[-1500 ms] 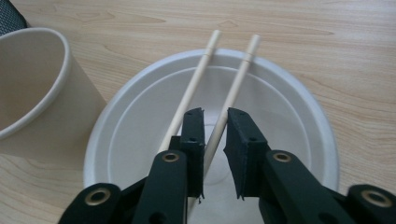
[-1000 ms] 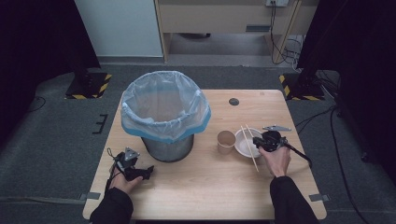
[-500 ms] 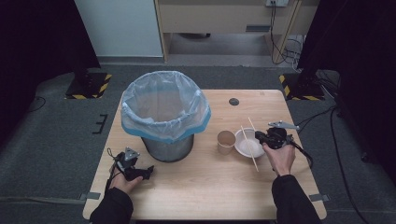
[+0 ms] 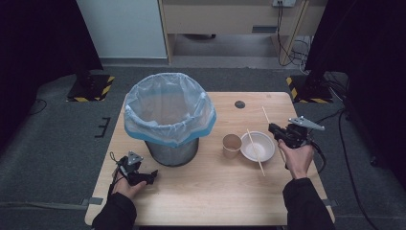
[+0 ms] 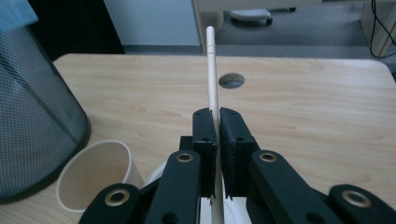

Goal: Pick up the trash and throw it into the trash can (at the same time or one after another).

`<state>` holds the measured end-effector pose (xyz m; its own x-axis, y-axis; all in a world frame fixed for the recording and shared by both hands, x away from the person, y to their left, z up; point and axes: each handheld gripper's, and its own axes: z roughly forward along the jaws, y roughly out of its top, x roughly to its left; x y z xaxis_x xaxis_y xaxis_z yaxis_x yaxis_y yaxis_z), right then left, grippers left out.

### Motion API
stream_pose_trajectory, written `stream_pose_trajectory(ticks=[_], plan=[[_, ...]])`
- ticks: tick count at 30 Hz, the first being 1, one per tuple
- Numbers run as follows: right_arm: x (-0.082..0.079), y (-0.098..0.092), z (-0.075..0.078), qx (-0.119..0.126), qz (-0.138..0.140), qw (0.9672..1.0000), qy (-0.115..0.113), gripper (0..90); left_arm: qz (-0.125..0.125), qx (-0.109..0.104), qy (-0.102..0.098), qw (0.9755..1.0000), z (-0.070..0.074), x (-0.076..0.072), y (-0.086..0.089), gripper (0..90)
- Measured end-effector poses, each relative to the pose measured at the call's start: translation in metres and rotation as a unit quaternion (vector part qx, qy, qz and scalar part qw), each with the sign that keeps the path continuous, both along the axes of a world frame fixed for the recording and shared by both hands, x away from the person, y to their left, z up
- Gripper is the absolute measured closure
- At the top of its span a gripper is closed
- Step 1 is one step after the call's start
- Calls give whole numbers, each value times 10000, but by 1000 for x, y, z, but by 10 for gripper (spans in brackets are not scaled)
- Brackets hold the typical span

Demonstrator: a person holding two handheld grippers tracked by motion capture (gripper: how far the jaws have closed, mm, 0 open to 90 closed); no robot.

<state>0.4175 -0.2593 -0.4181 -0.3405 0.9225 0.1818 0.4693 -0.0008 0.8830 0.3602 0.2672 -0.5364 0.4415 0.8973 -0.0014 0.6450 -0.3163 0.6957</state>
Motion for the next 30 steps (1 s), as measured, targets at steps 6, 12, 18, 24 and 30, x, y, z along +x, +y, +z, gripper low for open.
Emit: stream_pose_trajectory(ticks=[6,12,18,24,30], plan=[[-5,0,16,182,65,9995,-258,858,-1,0,1,10000,0,0,0,0],[-10,1,31,372,189,9978,-507,858,-1,0,2,10000,0,0,0,0],[-15,3,44,548,328,9951,-749,859,0,0,2,10000,0,0,0,0],[-19,5,56,656,443,9924,-939,859,0,0,2,10000,0,0,0,0],[-21,6,69,702,527,9897,-1129,858,-1,0,2,10000,0,0,0,0]])
